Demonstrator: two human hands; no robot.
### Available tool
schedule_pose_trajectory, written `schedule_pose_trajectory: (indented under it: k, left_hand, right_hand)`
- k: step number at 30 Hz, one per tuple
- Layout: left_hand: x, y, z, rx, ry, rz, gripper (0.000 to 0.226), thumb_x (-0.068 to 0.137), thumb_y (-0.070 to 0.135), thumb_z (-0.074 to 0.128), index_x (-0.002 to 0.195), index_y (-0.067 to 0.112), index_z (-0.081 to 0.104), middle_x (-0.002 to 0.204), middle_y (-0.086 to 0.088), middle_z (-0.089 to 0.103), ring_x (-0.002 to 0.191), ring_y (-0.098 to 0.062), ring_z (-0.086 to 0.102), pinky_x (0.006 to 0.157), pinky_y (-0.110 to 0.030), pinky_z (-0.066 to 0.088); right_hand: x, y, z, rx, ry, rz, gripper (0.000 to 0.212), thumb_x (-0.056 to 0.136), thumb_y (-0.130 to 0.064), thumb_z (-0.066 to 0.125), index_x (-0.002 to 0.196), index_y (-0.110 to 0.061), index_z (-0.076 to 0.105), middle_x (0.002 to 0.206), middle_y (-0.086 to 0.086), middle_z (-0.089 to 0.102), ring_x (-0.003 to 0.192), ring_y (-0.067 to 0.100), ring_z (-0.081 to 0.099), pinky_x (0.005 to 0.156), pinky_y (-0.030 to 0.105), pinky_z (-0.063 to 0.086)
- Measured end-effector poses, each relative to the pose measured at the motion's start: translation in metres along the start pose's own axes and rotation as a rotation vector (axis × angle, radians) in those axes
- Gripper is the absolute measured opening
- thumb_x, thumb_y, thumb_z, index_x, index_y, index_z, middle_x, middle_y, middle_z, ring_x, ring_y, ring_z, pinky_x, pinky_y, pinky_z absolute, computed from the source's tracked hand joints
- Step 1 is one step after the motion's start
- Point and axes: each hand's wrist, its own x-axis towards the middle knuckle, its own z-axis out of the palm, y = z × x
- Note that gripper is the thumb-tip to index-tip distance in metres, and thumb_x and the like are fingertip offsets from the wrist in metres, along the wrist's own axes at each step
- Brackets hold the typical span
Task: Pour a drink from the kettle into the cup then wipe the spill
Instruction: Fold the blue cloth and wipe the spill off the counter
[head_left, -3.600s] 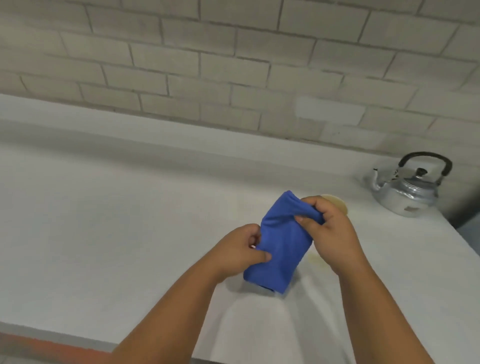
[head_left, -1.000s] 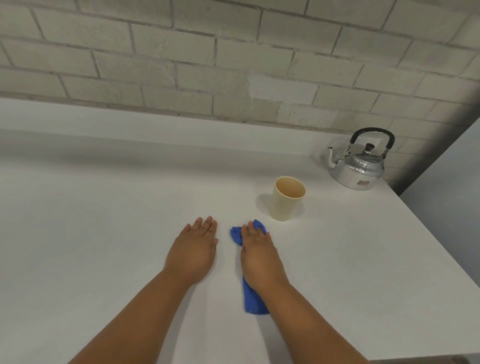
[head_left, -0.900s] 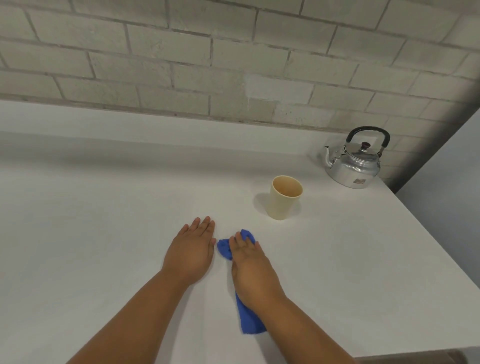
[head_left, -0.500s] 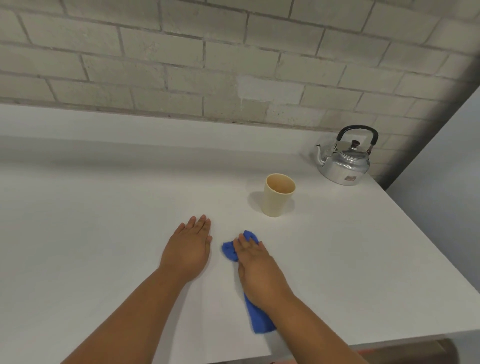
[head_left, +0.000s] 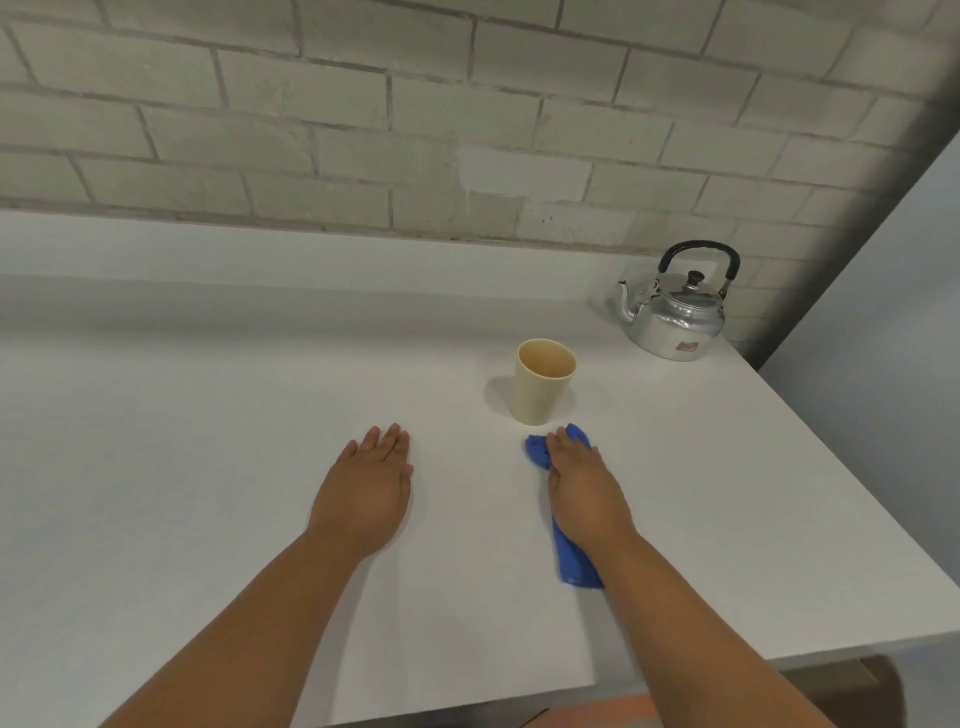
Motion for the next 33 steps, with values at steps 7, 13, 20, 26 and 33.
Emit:
schedule_pose_trajectory:
  k: [7,13,20,26,33]
  left_hand:
    - [0.001,-0.001,0.001,0.012,0.000,-0.001,0.051,0.099,0.030,0.013,0.147,0.015,0.010,0.158,0.001,0.009,0.145,-0.016,0.006,0.118,-0.033,0.006]
    - [0.000,0.001,0.000,0.023,-0.001,-0.016,0.051,0.099,0.031,0.014,0.147,0.015,0.010,0.158,0.001,0.009,0.145,-0.017,0.006,0.118,-0.033,0.006]
    - [-0.001,0.002,-0.003,0.019,0.005,-0.018,0.050,0.099,0.031,0.014,0.147,0.016,0.009,0.158,0.002,0.009,0.145,-0.016,0.006,0.118,-0.032,0.005]
    - [-0.001,0.004,-0.004,0.006,0.015,-0.019,0.050,0.100,0.030,0.017,0.147,0.016,0.012,0.158,0.001,0.010,0.145,-0.017,0.007,0.118,-0.032,0.005]
    - [0.000,0.002,0.001,-0.008,0.043,-0.030,0.050,0.100,0.030,0.020,0.147,0.015,0.013,0.157,-0.001,0.014,0.145,-0.018,0.009,0.117,-0.031,0.004]
  right_hand:
    - [-0.022,0.033,-0.007,-0.021,-0.117,-0.194,0.048,0.095,-0.009,0.038,0.142,-0.012,0.029,0.152,0.003,0.027,0.141,0.016,0.023,0.113,0.019,0.003]
    - [0.023,0.056,-0.031,-0.088,-0.042,0.053,0.049,0.094,-0.011,0.037,0.142,-0.014,0.029,0.153,0.006,0.027,0.141,0.024,0.022,0.116,0.039,0.020]
    - [-0.017,0.032,-0.005,-0.006,-0.170,-0.305,0.048,0.095,-0.010,0.038,0.142,-0.012,0.028,0.150,-0.004,0.024,0.140,0.012,0.018,0.112,0.013,0.001]
    - [0.007,0.031,-0.013,0.037,-0.095,-0.122,0.031,0.097,-0.013,0.031,0.123,-0.027,0.041,0.133,-0.011,0.037,0.140,0.017,0.023,0.113,0.026,0.012]
    - [-0.018,-0.051,0.039,-0.001,-0.266,-0.366,0.050,0.095,-0.008,0.027,0.145,-0.006,0.017,0.156,0.009,0.016,0.144,0.021,0.011,0.116,0.029,-0.006]
